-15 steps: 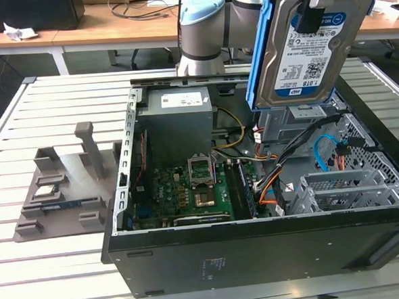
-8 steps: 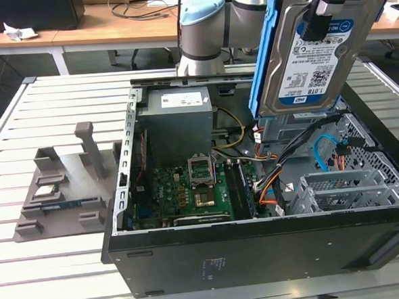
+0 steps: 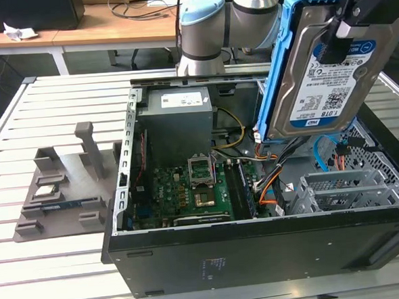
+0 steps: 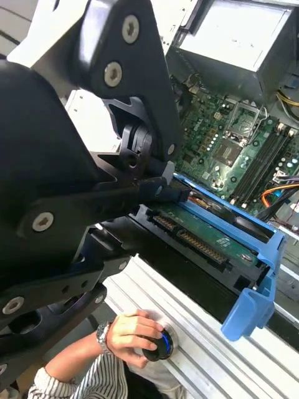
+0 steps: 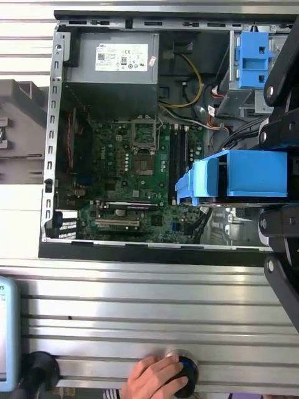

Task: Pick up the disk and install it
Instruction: 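Pick up the disk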

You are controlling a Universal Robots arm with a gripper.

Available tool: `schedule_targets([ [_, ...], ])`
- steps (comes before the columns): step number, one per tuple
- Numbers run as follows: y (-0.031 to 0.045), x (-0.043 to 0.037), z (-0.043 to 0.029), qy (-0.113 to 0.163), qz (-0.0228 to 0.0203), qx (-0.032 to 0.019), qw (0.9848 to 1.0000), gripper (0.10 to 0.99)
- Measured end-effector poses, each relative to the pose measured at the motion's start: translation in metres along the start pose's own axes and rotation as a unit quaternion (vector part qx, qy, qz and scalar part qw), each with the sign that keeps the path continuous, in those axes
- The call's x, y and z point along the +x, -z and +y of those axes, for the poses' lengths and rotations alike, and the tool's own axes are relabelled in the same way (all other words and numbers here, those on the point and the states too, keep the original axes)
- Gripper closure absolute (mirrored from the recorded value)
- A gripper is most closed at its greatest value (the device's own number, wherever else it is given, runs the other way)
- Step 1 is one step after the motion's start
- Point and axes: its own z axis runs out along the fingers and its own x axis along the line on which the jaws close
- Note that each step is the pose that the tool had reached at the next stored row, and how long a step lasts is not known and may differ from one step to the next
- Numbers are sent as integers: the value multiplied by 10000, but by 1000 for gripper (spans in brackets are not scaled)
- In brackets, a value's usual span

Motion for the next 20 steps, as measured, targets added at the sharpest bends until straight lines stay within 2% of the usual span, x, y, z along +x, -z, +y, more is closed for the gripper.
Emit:
schedule_targets([
  [1,-8,2,-2,-158,9,6,9999,722],
  [2,-7,1,-4,-160,26,6,9999,722],
  [7,-19,1,-40,-159,28,6,9999,722],
  [10,-53,3,-86,-159,27,6,9999,722],
  [20,-143,7,-129,-159,27,6,9999,722],
])
